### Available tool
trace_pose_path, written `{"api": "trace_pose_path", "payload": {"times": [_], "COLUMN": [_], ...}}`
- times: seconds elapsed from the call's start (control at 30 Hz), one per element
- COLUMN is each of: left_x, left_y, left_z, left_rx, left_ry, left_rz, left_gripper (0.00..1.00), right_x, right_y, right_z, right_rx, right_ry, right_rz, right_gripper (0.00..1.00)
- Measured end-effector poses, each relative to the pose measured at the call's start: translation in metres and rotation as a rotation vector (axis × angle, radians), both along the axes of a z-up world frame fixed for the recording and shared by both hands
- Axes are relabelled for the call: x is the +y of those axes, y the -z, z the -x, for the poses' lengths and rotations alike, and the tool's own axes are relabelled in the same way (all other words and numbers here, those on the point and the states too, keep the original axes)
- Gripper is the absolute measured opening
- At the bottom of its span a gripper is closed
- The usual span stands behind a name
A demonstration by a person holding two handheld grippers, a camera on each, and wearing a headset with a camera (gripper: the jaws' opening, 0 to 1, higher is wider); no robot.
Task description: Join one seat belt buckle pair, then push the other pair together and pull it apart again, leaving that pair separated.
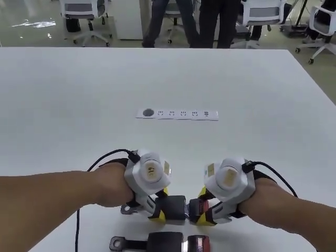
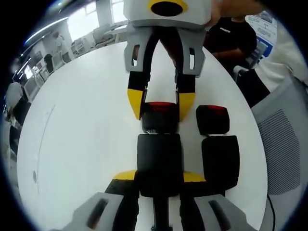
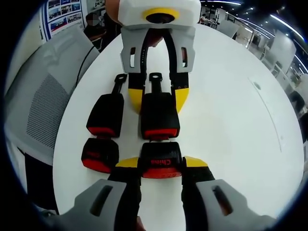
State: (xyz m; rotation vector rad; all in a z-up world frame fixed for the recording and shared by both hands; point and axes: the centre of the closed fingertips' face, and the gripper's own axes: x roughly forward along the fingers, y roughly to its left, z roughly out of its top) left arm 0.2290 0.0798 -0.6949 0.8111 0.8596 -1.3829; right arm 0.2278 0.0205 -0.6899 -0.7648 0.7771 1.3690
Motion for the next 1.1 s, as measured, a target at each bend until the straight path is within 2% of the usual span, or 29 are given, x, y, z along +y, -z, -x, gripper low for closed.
{"api": "trace_pose_path", "payload": {"times": [0.57,0.7,0.83,1.1], "left_x": [0.001,0.001,0.001,0.002], "left_y": [-0.001,0.0,-0.001,0.0], "left_z": [0.001,0.0,0.0,0.0], "left_rx": [0.003,0.003,0.003,0.005], "left_ry": [0.002,0.002,0.001,-0.004], "left_rz": [-0.011,-0.012,-0.01,-0.01], "left_gripper": [0.32,0.32,0.32,0.32], "right_x": [0.0,-0.004,-0.017,-0.018], "right_y": [-0.001,0.0,0.001,0.0], "right_z": [0.0,0.0,-0.001,0.0], "right_rx": [-0.017,-0.016,-0.014,-0.021], "right_ry": [-0.011,-0.005,0.006,0.007], "right_rz": [0.009,0.014,0.011,-0.008], "right_gripper": [0.3,0.3,0.3,0.31]}}
